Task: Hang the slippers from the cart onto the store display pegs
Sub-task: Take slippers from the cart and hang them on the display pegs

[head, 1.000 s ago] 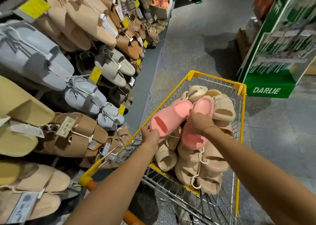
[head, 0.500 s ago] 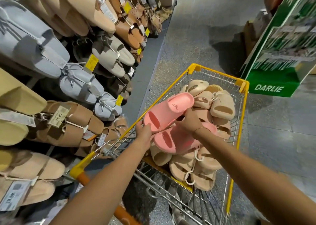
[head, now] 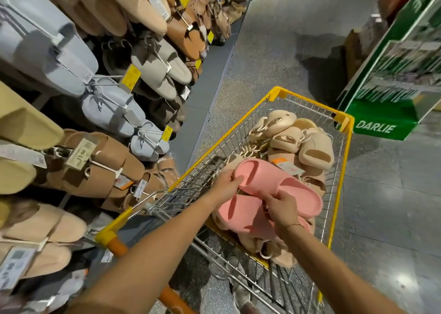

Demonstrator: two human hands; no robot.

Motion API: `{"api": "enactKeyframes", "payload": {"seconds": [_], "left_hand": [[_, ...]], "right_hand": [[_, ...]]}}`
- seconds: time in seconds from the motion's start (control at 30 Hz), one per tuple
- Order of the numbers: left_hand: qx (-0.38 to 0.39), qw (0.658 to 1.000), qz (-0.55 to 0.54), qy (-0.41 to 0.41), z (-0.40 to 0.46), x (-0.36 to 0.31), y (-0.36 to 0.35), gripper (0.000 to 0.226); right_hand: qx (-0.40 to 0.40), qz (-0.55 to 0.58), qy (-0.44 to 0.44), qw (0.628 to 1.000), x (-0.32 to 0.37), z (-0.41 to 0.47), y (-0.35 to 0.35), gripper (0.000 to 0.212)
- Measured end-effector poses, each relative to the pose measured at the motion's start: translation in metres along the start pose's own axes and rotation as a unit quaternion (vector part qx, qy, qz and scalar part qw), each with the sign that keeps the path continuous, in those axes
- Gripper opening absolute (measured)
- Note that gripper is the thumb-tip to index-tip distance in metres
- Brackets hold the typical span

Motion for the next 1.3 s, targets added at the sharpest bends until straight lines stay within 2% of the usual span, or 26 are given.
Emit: {"api": "enactKeyframes", "payload": {"seconds": [0.07,0.13,0.33,0.43,0.53,0.83,0.93,1.1,1.2,1.3], "left_hand": [[-0.013,0.996,0.087,-0.014,-0.002,0.005,-0.002,0.024],[-0.026,0.992,0.120,-0.004,-0.004,0.015,0.000,0.037],[-0.022,0.993,-0.042,0.112,-0.005,0.055,0.003,0.037],[-0.036,0.995,-0.025,0.090,0.002,0.050,0.011,0.031],[-0.060,0.995,0.015,0.080,0.016,0.041,0.021,0.033],[-0.152,0.986,-0.047,0.045,0.044,0.013,0.017,0.021],[-0.136,0.990,0.007,0.035,0.053,0.002,0.012,0.026],[-0.101,0.980,0.170,-0.002,0.089,-0.021,0.005,0.031],[-0.038,0.983,0.177,-0.013,0.133,-0.034,-0.006,0.035],[0.003,0.982,0.184,0.046,0.185,-0.028,-0.013,0.037]], "right_hand": [[-0.004,0.024,-0.017,1.000,-0.002,0.000,0.003,0.022],[-0.010,0.060,-0.037,0.997,-0.003,0.002,0.004,0.025],[-0.018,0.167,-0.125,0.978,-0.009,-0.009,0.001,0.025],[0.019,0.242,-0.179,0.953,-0.008,-0.018,-0.009,0.016],[0.039,0.281,-0.214,0.935,-0.011,-0.017,-0.018,0.019],[0.076,0.454,-0.268,0.846,-0.002,-0.020,-0.036,0.033],[0.082,0.502,-0.280,0.814,-0.001,-0.019,-0.041,0.030],[0.076,0.521,-0.285,0.801,-0.007,-0.019,-0.044,0.036],[0.083,0.520,-0.305,0.794,-0.008,-0.020,-0.049,0.044],[0.077,0.528,-0.319,0.783,-0.006,-0.025,-0.049,0.044]]}}
Point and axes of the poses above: each hand's wrist, its own z-axis towards the middle knuckle, its own y-axis out of the back of the hand, x = y × z, the point moved 7 cm from there along z, towards the middle knuckle, and after that the axes turned 7 degrees about -y, right-handed, at the moved point
